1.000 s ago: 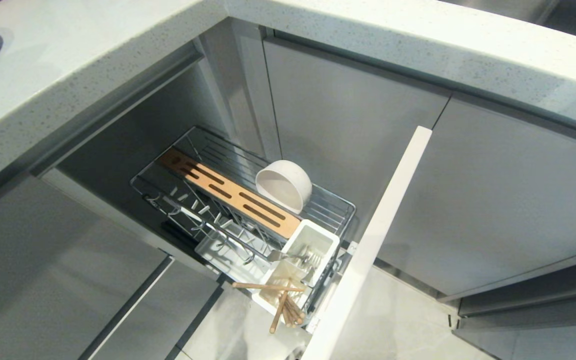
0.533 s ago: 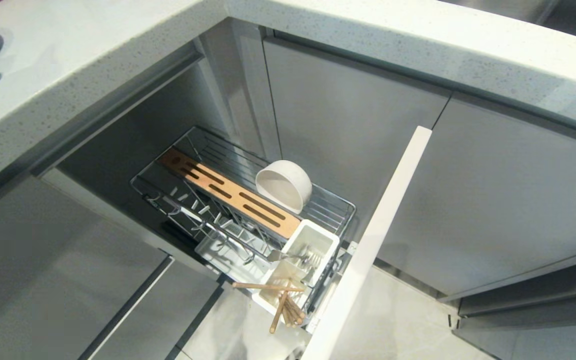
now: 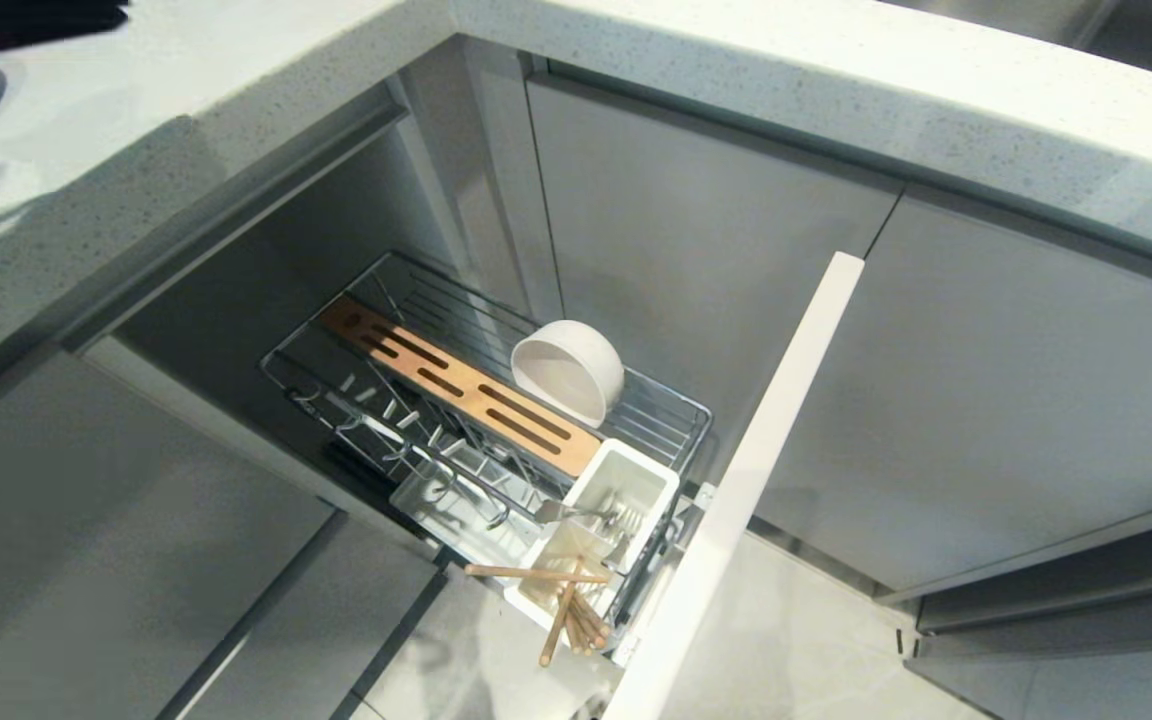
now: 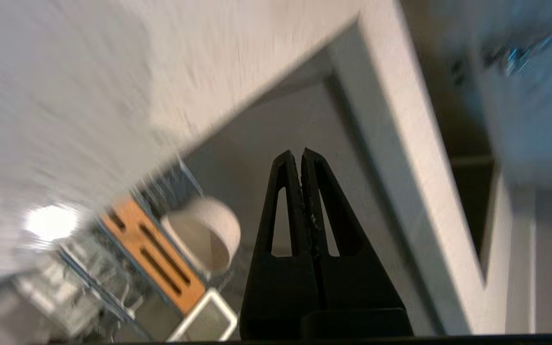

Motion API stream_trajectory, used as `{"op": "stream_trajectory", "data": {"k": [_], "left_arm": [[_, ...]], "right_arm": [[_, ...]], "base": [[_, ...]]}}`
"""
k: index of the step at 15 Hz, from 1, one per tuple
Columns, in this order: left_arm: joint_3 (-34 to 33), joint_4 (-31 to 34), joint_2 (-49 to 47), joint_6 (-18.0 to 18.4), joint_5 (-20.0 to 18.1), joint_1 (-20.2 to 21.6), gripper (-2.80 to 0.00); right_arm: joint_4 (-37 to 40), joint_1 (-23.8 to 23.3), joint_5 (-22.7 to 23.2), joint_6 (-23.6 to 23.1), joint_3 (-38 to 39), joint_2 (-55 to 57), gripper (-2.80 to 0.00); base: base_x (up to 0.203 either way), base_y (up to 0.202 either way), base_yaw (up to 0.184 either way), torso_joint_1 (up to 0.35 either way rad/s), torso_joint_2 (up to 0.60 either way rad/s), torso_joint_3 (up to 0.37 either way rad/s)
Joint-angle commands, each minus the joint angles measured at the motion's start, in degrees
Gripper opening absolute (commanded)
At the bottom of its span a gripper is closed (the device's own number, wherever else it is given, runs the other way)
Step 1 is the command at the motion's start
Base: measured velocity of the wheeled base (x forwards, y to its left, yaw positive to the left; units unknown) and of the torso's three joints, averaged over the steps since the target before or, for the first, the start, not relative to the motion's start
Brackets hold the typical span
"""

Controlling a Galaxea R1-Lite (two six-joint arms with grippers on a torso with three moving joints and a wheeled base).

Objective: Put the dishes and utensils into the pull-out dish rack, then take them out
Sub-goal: Take the spoon out of the cupboard

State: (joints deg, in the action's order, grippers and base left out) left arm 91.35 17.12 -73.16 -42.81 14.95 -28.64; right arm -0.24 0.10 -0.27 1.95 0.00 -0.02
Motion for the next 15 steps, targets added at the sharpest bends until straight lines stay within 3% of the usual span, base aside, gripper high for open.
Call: {"op": "stream_trajectory", "data": {"k": [1,3,5,7,9,10,15], "left_arm": [[-3.7,-0.9,-5.3,-1.3,2.1,-8.0,-2.8],[-5.7,-1.7,-10.0,-3.0,6.3,-15.0,-2.8],[-7.9,-3.2,-15.7,-4.1,15.2,-22.2,-2.8],[-9.9,-6.1,-20.4,-4.5,20.2,-24.6,-2.8],[-10.8,-7.4,-24.0,-4.5,21.0,-25.0,-2.8],[-11.1,-7.6,-25.4,-4.6,21.0,-25.0,0.0],[-11.5,-9.5,-28.3,-4.6,20.0,-24.6,0.0]], "right_arm": [[0.0,0.0,0.0,0.0,0.1,-0.2,-2.8],[0.0,0.1,0.0,0.0,0.1,-0.2,-2.8],[0.0,0.1,0.0,0.0,0.1,-0.2,-2.8],[0.0,0.1,0.0,0.0,0.1,-0.2,-2.8],[0.0,0.0,0.0,0.0,0.1,-0.2,-2.8],[0.0,0.0,0.0,0.0,0.1,-0.2,-2.8],[0.0,0.1,0.0,0.1,0.1,-0.2,-2.8]], "base": [[0.0,0.0,0.0,0.0,0.0,0.0],[0.0,0.0,0.0,0.0,0.0,0.0],[0.0,0.0,0.0,0.0,0.0,0.0],[0.0,0.0,0.0,0.0,0.0,0.0],[0.0,0.0,0.0,0.0,0.0,0.0],[0.0,0.0,0.0,0.0,0.0,0.0],[0.0,0.0,0.0,0.0,0.0,0.0]]}}
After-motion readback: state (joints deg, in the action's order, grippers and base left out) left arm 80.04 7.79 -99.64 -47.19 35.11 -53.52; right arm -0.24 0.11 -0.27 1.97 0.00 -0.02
